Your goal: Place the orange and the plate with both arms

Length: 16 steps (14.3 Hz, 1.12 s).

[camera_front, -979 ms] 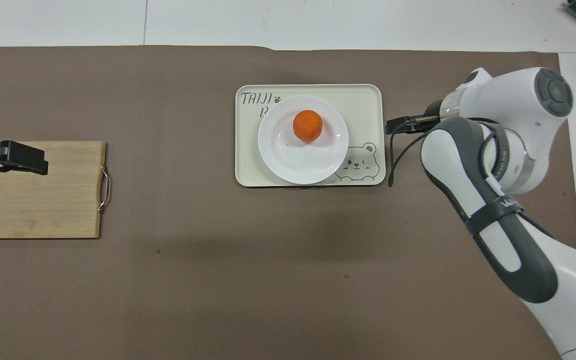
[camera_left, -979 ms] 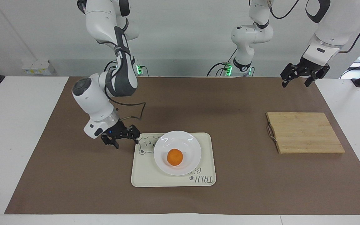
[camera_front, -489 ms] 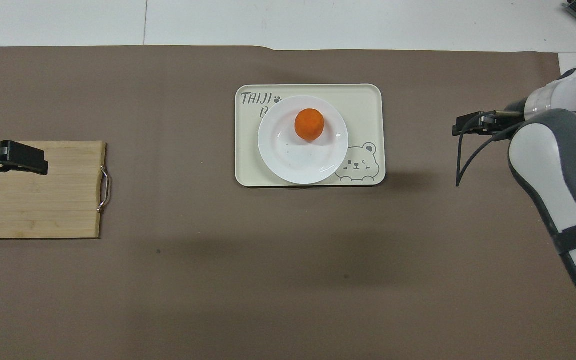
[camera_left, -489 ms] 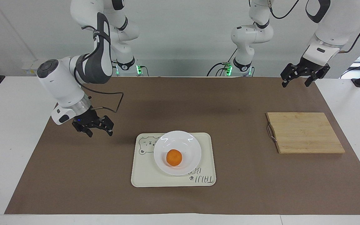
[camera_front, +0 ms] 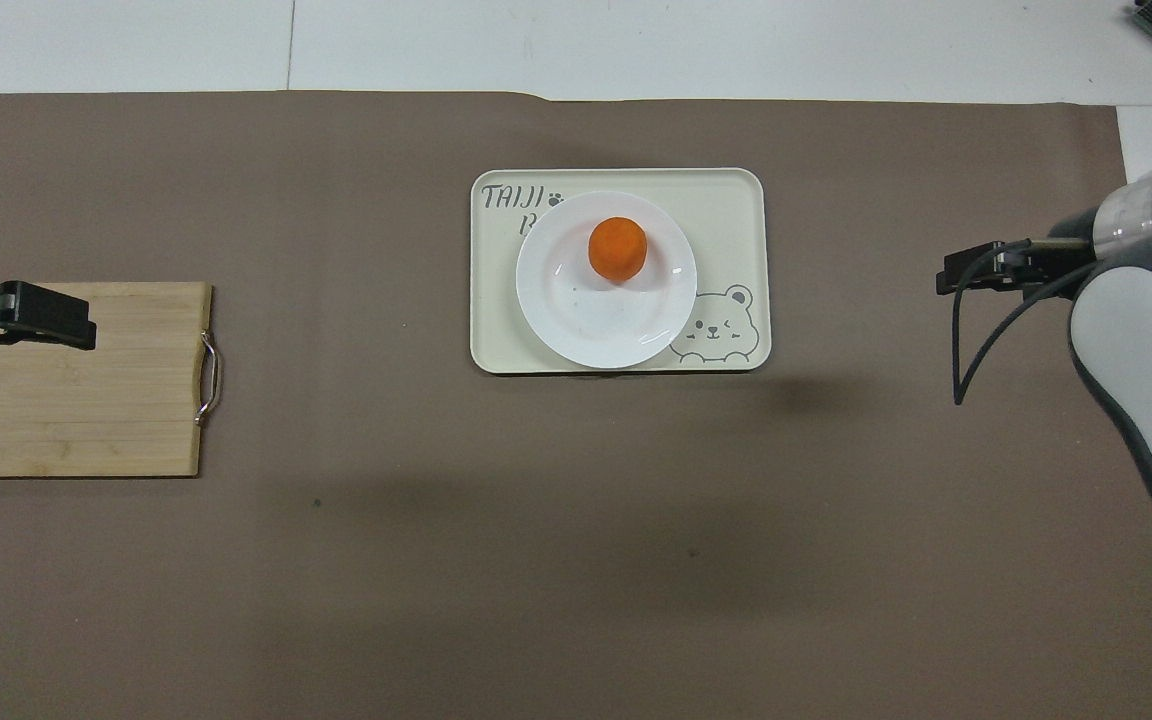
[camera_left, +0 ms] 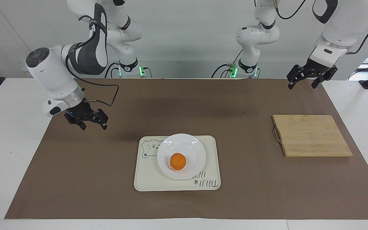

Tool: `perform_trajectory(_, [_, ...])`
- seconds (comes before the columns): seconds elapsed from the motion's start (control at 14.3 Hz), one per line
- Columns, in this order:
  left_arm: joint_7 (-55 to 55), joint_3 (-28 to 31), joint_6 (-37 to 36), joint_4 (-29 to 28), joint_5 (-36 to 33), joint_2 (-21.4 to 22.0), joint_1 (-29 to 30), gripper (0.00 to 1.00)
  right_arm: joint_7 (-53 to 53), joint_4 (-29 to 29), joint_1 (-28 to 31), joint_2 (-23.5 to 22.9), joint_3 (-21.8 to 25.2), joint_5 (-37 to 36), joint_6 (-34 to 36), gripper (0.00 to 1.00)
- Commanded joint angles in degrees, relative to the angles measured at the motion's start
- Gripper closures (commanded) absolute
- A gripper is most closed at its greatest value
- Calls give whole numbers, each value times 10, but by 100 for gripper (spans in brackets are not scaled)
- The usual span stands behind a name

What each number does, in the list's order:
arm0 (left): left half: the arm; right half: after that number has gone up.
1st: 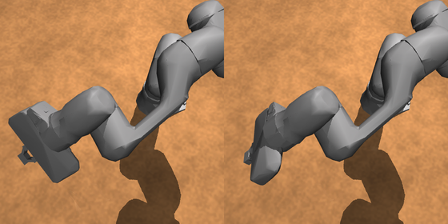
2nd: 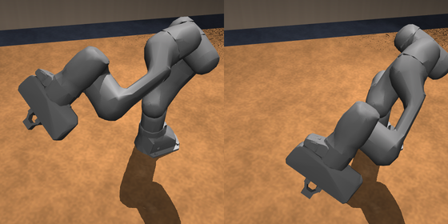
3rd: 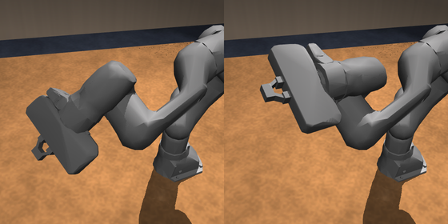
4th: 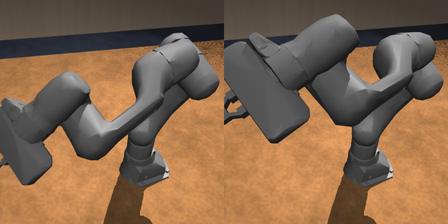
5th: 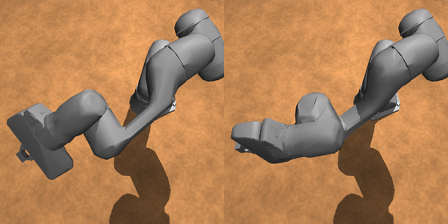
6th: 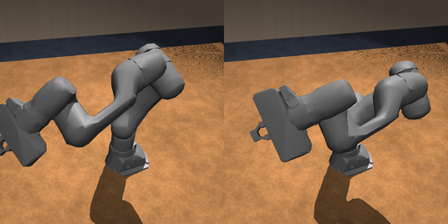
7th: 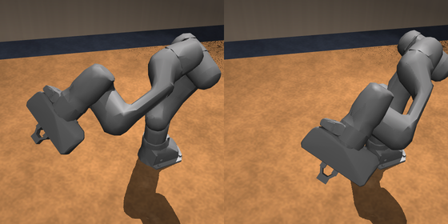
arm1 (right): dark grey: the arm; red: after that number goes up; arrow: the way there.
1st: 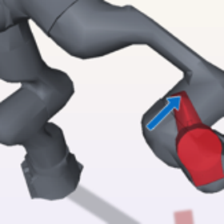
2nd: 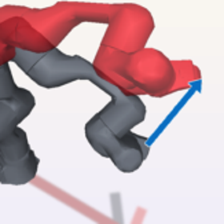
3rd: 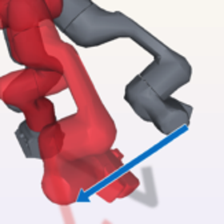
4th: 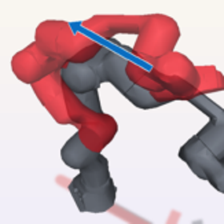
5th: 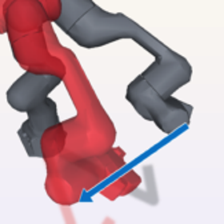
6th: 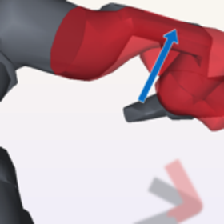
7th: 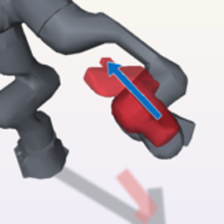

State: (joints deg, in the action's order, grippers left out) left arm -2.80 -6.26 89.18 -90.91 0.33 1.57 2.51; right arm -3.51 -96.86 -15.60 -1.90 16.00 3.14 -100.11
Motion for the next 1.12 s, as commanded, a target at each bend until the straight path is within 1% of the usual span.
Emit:
perform_trajectory(0.0, [3,-1,-10,2,5,4,5,0,18,21,-6,26,-21,-37,53,0])
perform_trajectory(0.07, [3,-1,-10,2,5,4,5,0,18,34,-8,29,-25,-57,73,0])
perform_trajectory(0.21, [3,-1,-10,2,5,4,5,0,20,51,-14,36,-29,-64,104,0])
perform_trajectory(0.77, [3,-1,-10,2,5,4,5,0,47,45,-3,49,-23,-40,98,0])
perform_trajectory(0.98, [3,-1,-10,2,5,4,5,0,42,45,20,48,-26,-40,91,0])
perform_trajectory(1.05, [3,-1,-10,2,5,4,5,0,41,45,53,48,-49,-41,92,0])
